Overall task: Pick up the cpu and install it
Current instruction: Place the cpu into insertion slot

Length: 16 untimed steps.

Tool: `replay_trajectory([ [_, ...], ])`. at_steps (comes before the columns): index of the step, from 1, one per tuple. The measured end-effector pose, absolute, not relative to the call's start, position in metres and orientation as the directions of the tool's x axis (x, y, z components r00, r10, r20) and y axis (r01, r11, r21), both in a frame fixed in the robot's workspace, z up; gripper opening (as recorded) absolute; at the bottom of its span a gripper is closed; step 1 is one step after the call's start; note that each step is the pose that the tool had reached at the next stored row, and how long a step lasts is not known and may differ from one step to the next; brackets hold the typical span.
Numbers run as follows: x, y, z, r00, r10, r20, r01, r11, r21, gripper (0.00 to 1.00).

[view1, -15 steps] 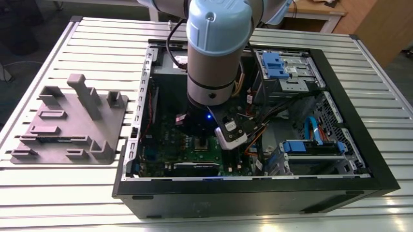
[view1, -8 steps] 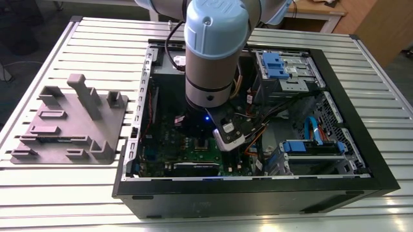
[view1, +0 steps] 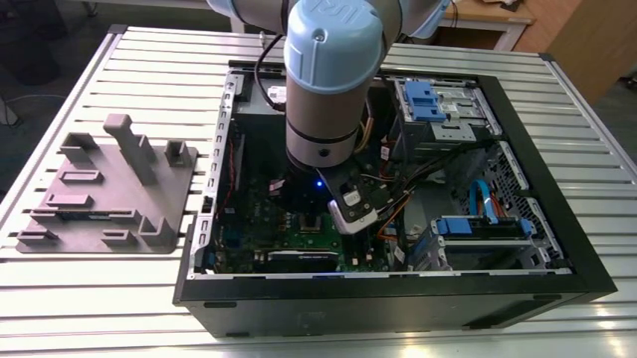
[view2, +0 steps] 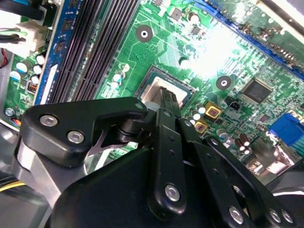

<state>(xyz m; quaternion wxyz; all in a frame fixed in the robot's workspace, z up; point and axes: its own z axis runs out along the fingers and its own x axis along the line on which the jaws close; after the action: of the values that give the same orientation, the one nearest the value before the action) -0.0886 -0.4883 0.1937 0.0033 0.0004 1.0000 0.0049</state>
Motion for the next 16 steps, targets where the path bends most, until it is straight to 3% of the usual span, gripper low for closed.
replay_trajectory([
  [16,-0.0885,-0.4882,0.1998,-1.000,0.001,-0.007,0.001,1.000,0.011,0.10],
])
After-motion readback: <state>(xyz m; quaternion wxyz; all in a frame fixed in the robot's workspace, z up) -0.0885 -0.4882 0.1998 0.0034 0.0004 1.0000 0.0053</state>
